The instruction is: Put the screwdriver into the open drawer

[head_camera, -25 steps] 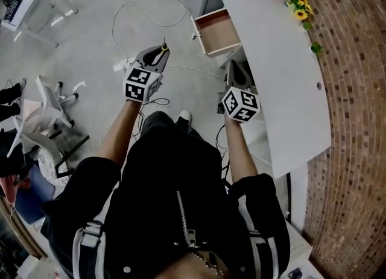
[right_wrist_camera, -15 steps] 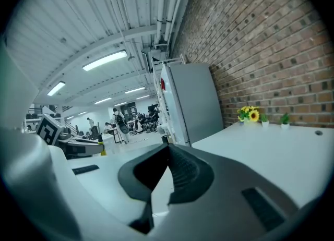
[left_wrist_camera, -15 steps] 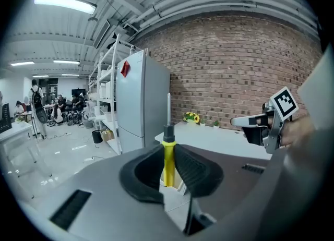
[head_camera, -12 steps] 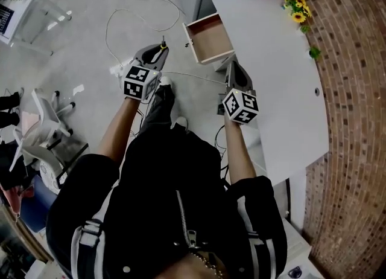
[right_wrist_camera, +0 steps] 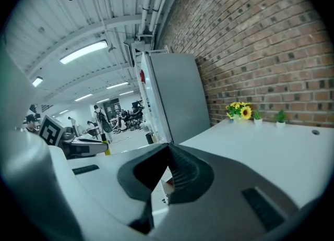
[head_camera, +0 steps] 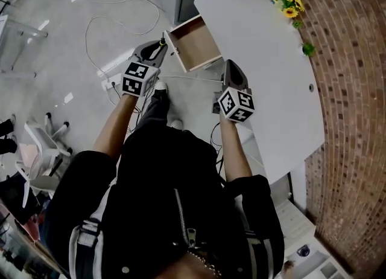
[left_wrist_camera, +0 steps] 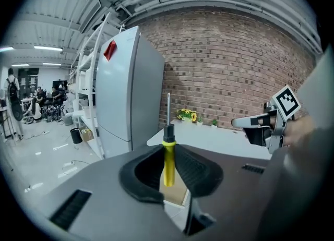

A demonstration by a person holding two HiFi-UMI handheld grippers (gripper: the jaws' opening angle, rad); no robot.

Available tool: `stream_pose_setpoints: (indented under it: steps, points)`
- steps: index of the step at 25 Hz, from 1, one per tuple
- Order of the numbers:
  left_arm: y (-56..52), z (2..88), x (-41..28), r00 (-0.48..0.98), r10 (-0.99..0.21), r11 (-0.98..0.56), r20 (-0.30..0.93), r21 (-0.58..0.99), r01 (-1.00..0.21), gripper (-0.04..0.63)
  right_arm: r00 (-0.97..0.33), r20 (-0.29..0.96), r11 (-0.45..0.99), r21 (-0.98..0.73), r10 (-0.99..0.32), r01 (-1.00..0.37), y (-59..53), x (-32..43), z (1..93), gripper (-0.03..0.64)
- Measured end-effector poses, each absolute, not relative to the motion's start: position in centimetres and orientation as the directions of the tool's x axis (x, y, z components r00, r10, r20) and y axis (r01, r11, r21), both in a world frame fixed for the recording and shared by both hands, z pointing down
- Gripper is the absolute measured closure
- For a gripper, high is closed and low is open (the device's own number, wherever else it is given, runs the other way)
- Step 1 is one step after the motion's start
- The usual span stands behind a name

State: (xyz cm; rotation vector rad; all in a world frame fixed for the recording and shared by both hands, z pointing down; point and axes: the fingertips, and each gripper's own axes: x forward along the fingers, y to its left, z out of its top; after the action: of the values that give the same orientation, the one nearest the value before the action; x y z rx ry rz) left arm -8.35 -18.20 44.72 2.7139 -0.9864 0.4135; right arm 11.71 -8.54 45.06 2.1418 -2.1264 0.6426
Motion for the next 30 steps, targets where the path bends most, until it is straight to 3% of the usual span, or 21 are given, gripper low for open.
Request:
stream_pose_setpoints:
  steps: [12,30]
  points:
    - [-28.8,49.2,-2.2,0.827,-0.383,-0.865,0.411,0.154,-0.478,0.517,0.107,0.393,-0.206,-0.218,-0.913,-0.954,-16.8,13.3,46.4,0.612]
    - [-27.4,50.2,2.6,0.824,-0.334,-0.885,0.458,0.15,-0.442,0.517,0.107,0.414,-0.226,-0.25,-0.904,-0.941,-15.5,17.7,47.3,0.612]
